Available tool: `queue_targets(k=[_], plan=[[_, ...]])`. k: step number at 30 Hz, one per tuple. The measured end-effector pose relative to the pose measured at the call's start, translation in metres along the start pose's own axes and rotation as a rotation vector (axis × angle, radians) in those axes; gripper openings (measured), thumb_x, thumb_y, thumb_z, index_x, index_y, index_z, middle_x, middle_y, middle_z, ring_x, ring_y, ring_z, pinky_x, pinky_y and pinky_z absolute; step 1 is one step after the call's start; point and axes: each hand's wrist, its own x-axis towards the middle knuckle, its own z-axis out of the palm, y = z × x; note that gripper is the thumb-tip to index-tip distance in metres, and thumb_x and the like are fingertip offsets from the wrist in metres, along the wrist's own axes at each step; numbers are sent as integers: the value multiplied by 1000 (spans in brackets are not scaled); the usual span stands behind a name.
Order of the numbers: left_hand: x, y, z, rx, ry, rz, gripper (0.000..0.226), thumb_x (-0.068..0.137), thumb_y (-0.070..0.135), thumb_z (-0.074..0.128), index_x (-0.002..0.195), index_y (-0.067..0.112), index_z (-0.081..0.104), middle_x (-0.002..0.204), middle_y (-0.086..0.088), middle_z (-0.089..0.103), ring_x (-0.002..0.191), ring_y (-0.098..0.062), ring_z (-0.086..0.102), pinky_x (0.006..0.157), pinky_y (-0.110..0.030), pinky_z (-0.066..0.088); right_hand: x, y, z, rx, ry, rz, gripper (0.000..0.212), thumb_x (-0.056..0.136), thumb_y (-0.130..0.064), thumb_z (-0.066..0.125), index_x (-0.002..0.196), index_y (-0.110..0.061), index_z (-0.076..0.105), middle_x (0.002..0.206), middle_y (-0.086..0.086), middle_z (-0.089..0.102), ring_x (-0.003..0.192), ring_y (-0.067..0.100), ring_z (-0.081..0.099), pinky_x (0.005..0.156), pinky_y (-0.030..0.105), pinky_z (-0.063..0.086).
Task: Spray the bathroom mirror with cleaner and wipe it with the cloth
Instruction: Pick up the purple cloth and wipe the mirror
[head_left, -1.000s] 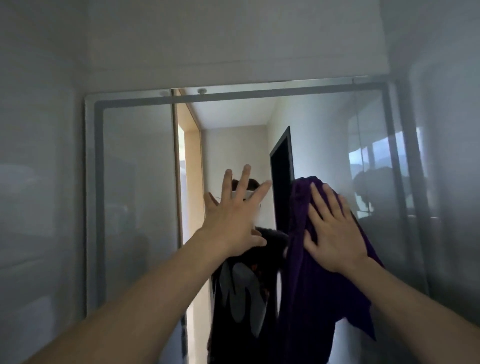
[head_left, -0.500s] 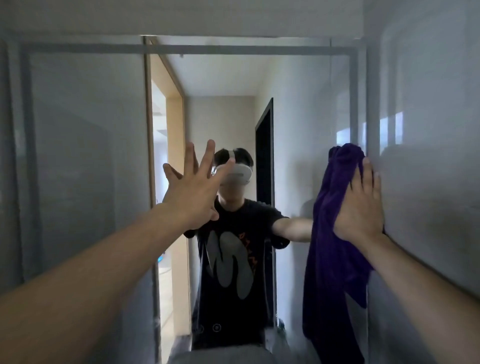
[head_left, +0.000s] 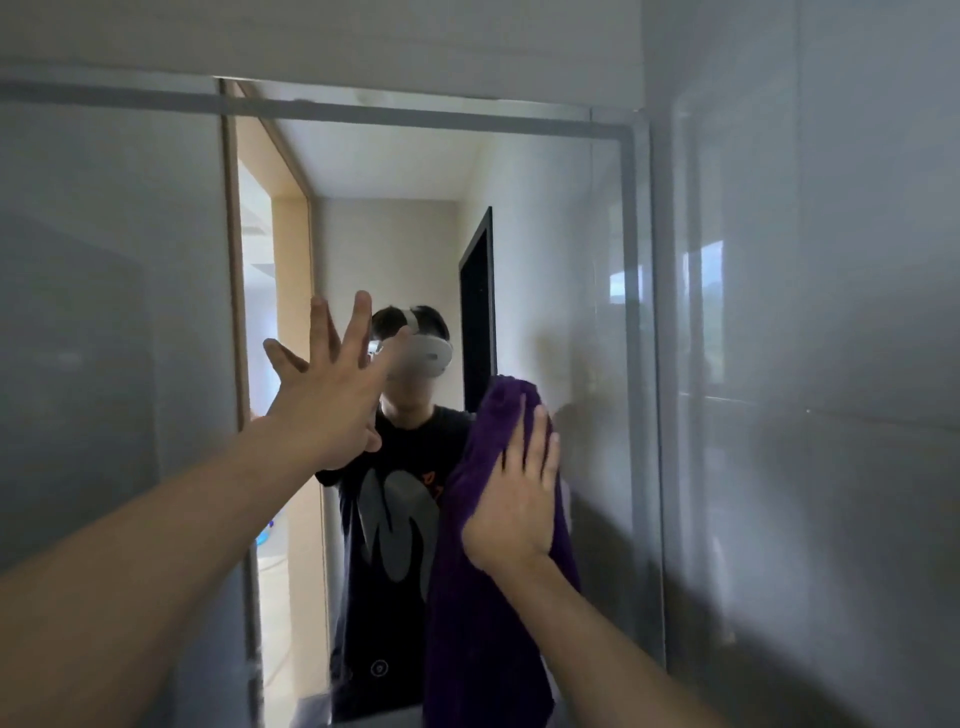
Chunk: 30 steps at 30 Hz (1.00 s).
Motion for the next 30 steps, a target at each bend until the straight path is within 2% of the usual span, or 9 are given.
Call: queue_targets(k=[3,7,9,12,15,20,23,27,30], plan=[[0,1,-1,-38,-12,-3,126,81,31,82,156,39,-19,155,-5,-48,146,-49,-33,107,-83,10,-21,-15,17,8,13,-247,102,84,-47,61,163,-9,10,172,16,-2,158,38,-10,126,55,-1],[-5,29,2,-96,76,65,111,78,12,69,158,30,-6,164,-6,-32,151,-43,-25,114,-79,6,-32,-13,26,49,57,-313,88,94,-47,51,164,-13,9,173,10,7,159,33,-2,128,50,2],[-11,49,14,-76,127,193,109,75,17,67,156,35,-5,167,-3,-24,153,-38,-22,116,-76,2,-32,-3,29,44,64,-362,83,95,-42,52,163,-13,17,173,8,8,159,31,1,128,51,6],[-14,57,31,-47,86,236,116,79,38,71,156,39,-17,165,-2,-32,149,-35,-34,116,-75,-6,-30,29,32,-23,86,-398,82,92,-40,53,162,-13,21,173,6,3,160,29,1,129,50,2],[-12,54,40,25,58,240,140,66,58,82,156,35,-22,158,-5,-46,143,-37,-44,111,-77,-13,-31,81,29,-125,90,-288,94,90,-51,52,164,-15,5,173,8,4,159,31,-3,128,48,-2],[-10,62,45,60,78,218,155,51,54,92,160,31,-16,159,-9,-44,146,-43,-37,109,-79,-9,-42,155,21,-193,114,-83,108,82,-55,46,160,-12,-15,166,14,12,158,35,-6,127,51,6],[-8,60,48,37,81,217,158,47,55,94,160,31,-13,160,-9,-42,147,-43,-35,109,-78,-10,-53,157,24,-95,142,87,112,70,-50,51,162,-8,1,162,23,23,155,38,12,126,46,7],[-8,61,47,43,81,216,154,49,54,94,159,30,-11,160,-10,-41,147,-43,-35,109,-79,-9,-74,128,40,127,214,378,91,79,-45,38,154,5,26,159,32,31,149,41,25,124,52,19],[-9,62,47,40,79,209,152,52,48,93,158,31,-14,160,-9,-42,147,-43,-36,109,-80,-10,-77,96,50,250,249,572,99,77,-23,74,154,10,21,164,29,22,149,47,28,121,61,24]])
